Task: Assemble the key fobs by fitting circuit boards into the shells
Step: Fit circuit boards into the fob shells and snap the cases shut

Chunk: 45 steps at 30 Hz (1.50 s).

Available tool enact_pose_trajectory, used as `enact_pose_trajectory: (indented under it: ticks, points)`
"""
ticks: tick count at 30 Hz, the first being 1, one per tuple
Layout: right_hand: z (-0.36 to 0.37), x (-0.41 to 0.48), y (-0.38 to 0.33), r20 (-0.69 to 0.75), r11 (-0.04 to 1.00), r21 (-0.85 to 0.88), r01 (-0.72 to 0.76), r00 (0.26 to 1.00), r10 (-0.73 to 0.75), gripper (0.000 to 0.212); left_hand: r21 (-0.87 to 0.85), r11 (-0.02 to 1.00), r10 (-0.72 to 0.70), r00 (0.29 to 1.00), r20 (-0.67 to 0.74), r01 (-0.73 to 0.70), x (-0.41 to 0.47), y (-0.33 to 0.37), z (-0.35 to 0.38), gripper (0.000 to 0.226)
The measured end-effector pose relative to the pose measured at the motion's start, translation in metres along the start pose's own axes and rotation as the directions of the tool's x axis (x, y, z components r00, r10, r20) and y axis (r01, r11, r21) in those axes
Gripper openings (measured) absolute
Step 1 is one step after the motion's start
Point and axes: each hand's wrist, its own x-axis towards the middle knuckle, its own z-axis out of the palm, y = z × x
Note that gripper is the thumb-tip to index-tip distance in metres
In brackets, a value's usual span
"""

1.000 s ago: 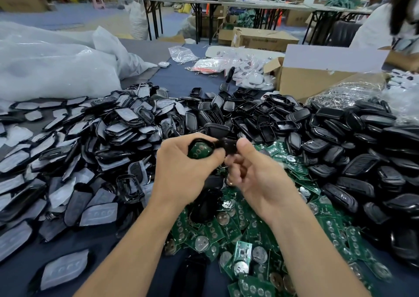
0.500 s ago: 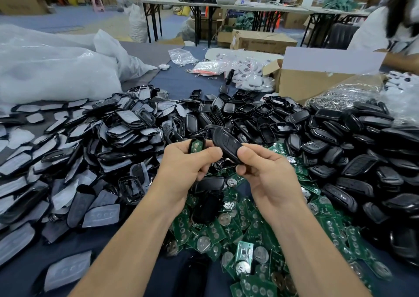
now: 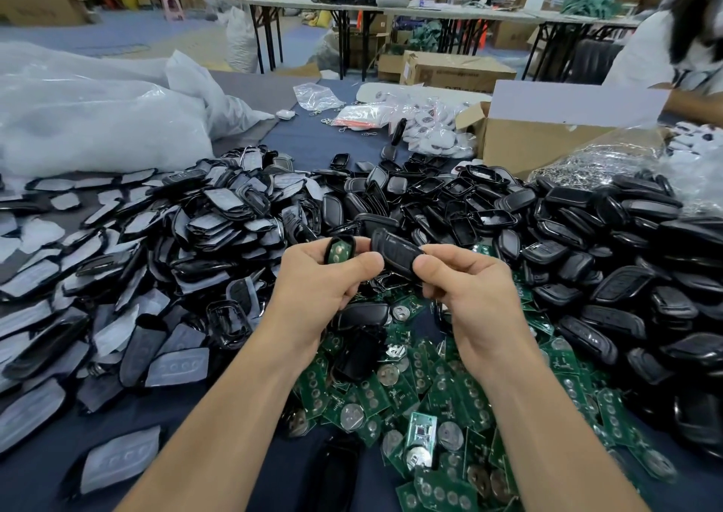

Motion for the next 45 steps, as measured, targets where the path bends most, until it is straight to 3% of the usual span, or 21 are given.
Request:
enact_pose_trajectory:
  ticks: [4, 8, 12, 16, 20, 24, 27, 31, 35, 38, 41, 45]
  points:
    - [0.0, 0.0, 0.0, 0.044, 0.997, -0.064, 0.029, 0.999, -0.027, 0.026, 0.066, 0.998, 0.006, 0.999, -0.034, -0.003, 0.0, -0.003, -0.002, 0.006]
    - [0.01, -0.004, 0.005, 0.021, 0.996, 0.003, -0.086, 0.996, 0.086, 0.004, 0.173, 0.977, 0.15, 0.98, -0.128, -0.126, -0.001, -0.004, 0.001, 0.026]
    - [0.024, -0.011, 0.007, 0.16, 0.916, 0.173, -0.361, 0.928, 0.336, 0.038, 0.379, 0.886, 0.367, 0.903, -0.222, -0.267, -0.004, 0.002, 0.004, 0.012]
    - [0.028, -0.011, 0.003, 0.268, 0.805, 0.384, -0.452, 0.889, 0.372, 0.048, 0.437, 0.833, 0.415, 0.906, -0.086, -0.34, -0.01, 0.0, 0.003, 0.028]
    - [0.024, -0.007, 0.005, 0.253, 0.769, 0.451, -0.453, 0.891, 0.377, 0.037, 0.446, 0.835, 0.381, 0.923, -0.045, -0.323, -0.01, 0.0, 0.004, 0.027]
    - [0.021, -0.005, 0.007, 0.331, 0.707, 0.509, -0.491, 0.87, 0.366, 0.025, 0.385, 0.878, 0.311, 0.95, -0.004, -0.286, -0.008, 0.001, 0.006, 0.028]
    - [0.018, -0.003, 0.006, 0.341, 0.661, 0.561, -0.498, 0.867, 0.365, 0.027, 0.365, 0.885, 0.295, 0.955, 0.041, -0.289, -0.008, 0.004, 0.006, 0.025]
    - [0.008, -0.001, 0.0, 0.288, 0.634, 0.617, -0.465, 0.884, 0.368, 0.047, 0.078, 0.984, 0.163, 0.987, -0.013, -0.161, -0.009, 0.008, 0.006, 0.019]
    - [0.004, -0.001, -0.002, 0.254, 0.677, 0.58, -0.453, 0.89, 0.378, 0.057, -0.167, 0.984, -0.062, 0.997, 0.039, 0.068, -0.007, 0.008, 0.004, 0.044]
    - [0.005, -0.001, 0.001, 0.23, 0.72, 0.55, -0.423, 0.906, 0.356, 0.061, -0.108, 0.988, -0.109, 0.994, -0.01, 0.108, -0.005, 0.004, 0.006, 0.045]
    - [0.009, -0.003, 0.003, 0.247, 0.807, 0.436, -0.398, 0.915, 0.318, 0.027, -0.011, 0.992, -0.122, 0.99, -0.065, 0.122, -0.003, 0.003, 0.008, 0.035]
    - [0.013, -0.002, 0.006, 0.276, 0.864, 0.33, -0.381, 0.914, 0.298, 0.021, 0.089, 0.995, -0.045, 0.994, -0.098, 0.053, -0.003, 0.005, 0.007, 0.032]
